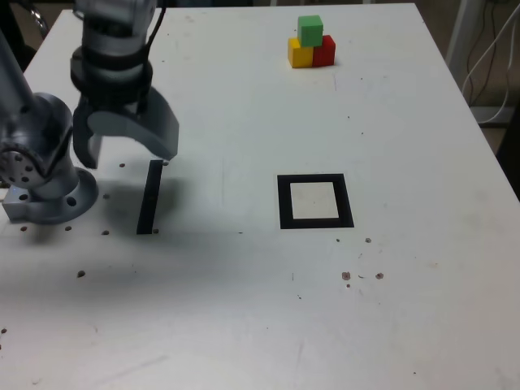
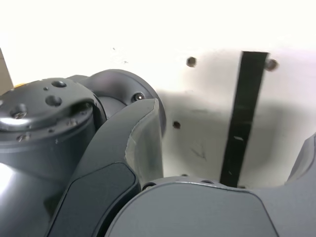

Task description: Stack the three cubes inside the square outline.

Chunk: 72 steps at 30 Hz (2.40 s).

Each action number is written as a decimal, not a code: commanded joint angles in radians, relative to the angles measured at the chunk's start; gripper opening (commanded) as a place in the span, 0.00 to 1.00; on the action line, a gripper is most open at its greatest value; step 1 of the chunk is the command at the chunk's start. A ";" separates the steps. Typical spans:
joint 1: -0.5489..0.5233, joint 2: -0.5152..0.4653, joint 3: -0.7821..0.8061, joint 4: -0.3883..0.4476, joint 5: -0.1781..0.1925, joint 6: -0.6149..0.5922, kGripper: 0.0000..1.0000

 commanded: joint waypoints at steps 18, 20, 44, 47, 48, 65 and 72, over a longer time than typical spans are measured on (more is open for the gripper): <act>0.218 0.131 -0.485 0.190 0.034 0.316 0.99; 0.242 0.157 -0.537 0.213 0.046 0.347 0.99; 0.544 0.580 -1.261 0.401 0.104 0.727 0.97; 0.578 0.618 -1.309 0.402 0.105 0.747 0.97; 0.589 0.630 -1.322 0.402 0.105 0.753 0.97; 0.651 0.778 -1.552 0.406 0.135 0.867 0.97; 0.651 0.889 -1.754 0.402 0.154 1.061 0.97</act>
